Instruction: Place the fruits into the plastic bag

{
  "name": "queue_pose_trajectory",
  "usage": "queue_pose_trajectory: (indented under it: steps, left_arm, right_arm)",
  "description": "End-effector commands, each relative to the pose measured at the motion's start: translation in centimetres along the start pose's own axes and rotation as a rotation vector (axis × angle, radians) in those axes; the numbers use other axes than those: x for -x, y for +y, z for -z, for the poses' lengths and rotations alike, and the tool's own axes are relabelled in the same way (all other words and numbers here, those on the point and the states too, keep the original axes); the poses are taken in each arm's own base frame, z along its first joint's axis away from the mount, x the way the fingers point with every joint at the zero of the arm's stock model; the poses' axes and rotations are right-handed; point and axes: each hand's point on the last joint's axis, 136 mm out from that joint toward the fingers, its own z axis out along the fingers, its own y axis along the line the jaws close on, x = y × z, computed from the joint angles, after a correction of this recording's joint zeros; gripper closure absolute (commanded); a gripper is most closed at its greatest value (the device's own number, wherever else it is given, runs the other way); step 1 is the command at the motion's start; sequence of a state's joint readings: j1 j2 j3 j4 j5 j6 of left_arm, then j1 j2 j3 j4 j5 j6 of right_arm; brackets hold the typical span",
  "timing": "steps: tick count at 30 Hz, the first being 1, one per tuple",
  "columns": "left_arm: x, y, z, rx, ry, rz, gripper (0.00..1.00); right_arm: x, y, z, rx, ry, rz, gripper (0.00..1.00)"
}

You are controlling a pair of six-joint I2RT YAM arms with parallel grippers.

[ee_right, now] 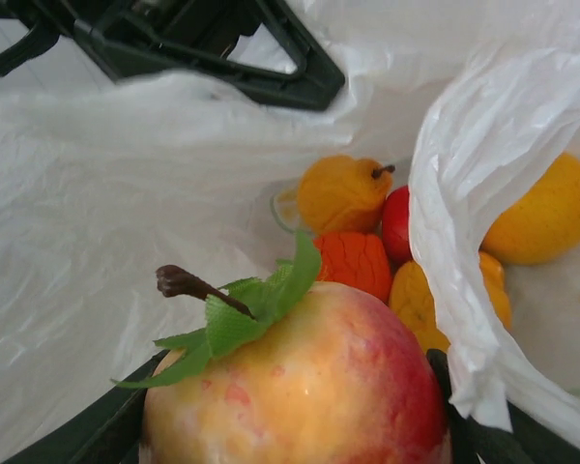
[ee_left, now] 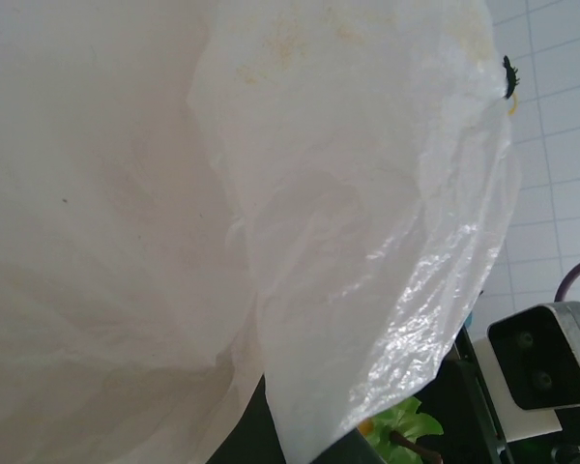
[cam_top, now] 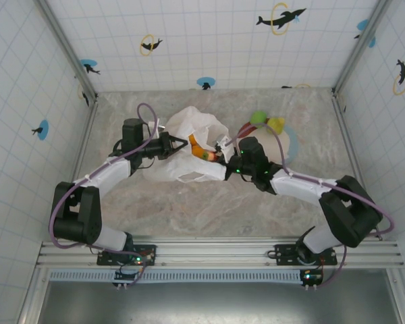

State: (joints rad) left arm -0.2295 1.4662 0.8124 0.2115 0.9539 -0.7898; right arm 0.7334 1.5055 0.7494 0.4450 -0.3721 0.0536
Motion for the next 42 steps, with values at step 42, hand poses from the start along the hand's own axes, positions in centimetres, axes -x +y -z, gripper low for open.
queue_pose_trajectory:
  steps: [42]
  left_arm:
    - [0.3, -4.0, -0.8, -0.072, 0.021, -0.032, 1.0]
  right_arm:
    - [1.8, -3.1, -11.2, -0.127, -0.245, -0.662, 0.49]
